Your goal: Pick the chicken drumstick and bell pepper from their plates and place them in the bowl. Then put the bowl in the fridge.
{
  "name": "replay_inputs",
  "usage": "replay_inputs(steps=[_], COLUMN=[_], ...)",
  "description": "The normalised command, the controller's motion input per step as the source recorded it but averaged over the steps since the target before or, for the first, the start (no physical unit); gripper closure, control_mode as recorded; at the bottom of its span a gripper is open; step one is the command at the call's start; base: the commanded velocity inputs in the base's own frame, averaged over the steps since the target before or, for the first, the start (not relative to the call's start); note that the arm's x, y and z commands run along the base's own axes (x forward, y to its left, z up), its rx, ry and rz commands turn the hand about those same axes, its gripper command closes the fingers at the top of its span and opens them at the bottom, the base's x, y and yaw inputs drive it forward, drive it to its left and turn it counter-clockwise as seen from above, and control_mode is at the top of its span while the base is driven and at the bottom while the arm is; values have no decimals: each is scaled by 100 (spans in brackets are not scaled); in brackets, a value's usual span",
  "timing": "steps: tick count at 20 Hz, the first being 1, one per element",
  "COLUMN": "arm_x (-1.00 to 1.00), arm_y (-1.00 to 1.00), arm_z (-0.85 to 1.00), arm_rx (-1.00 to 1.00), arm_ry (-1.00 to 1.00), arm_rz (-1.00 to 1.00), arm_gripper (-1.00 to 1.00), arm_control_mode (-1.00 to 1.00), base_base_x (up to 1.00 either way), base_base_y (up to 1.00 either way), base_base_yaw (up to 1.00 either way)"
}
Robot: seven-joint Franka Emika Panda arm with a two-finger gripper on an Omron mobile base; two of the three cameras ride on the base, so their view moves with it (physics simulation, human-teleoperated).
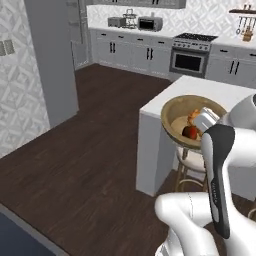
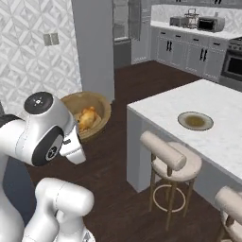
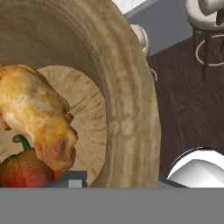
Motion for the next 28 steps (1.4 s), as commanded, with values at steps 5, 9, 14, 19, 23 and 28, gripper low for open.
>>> replay_inputs(steps=[5, 9, 14, 19, 23, 28], arm_x=[0, 0, 0, 0, 0, 0], arm_y=[0, 0, 0, 0, 0, 0], arm_z=[0, 0, 0, 0, 0, 0], arm_rx=[0, 0, 0, 0, 0, 0], arm_ry=[0, 0, 0, 0, 0, 0], arm_rz=[0, 0, 0, 0, 0, 0], arm_gripper=[100, 100, 100, 100, 100, 100], arm_control_mode=[100, 100, 100, 100, 100, 100], base_base_x=[100, 100, 100, 100, 100, 100], base_base_y=[100, 100, 100, 89, 92, 94], base_base_yaw=[30, 9, 0, -41, -53, -57])
